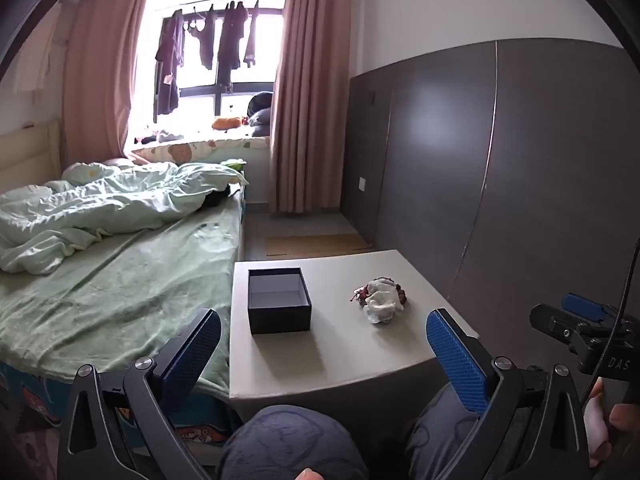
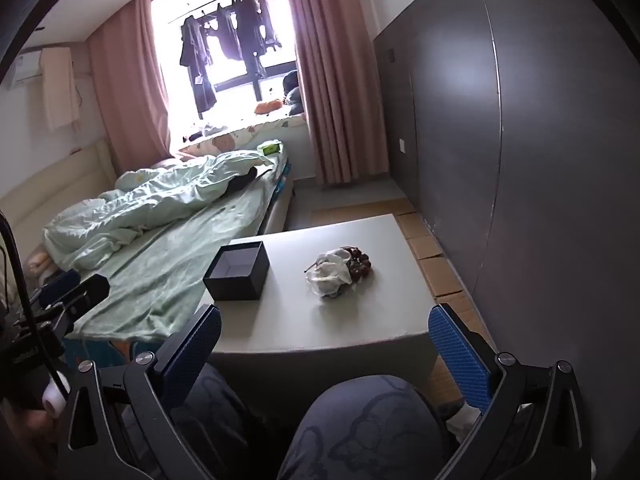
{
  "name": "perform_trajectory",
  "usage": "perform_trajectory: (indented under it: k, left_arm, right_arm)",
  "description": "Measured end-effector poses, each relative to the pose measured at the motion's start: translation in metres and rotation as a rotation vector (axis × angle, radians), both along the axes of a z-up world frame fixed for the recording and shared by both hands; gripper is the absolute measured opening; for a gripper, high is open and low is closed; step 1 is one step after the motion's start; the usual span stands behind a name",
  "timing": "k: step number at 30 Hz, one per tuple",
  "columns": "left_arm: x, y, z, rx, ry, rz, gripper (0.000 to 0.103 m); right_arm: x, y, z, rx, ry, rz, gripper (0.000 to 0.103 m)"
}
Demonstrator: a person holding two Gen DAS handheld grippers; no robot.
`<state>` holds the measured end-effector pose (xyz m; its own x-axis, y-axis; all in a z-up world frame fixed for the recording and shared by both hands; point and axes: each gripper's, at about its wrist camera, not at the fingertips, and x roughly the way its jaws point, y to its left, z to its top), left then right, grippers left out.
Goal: Organize jewelry
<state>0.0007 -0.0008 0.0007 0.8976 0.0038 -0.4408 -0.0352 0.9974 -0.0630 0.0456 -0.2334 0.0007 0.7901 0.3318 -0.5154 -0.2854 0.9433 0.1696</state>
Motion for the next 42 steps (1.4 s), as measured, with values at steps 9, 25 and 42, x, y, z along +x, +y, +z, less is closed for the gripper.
perform_trajectory:
  k: [9,25,42]
  left_arm:
    - [-0.003,0.005,-0.002,-0.034,-0.030,-0.021,0.103]
    - [-0.004,-0.004,0.001,-0.056,-0.038,-0.070,0.103]
    - [-0.002,-0.001,0.002,-0.072,-0.026,-0.066,0.103]
  right_arm:
    - [-0.002,-0.001,0.001,0.004,0.000,0.002,0.103]
    - [-0.009,-0.005,0.002,0.017,-0.001,-0.016,0.103]
    - [-0.011,-0.007,0.000,0.022,-0.009,-0.018,0.103]
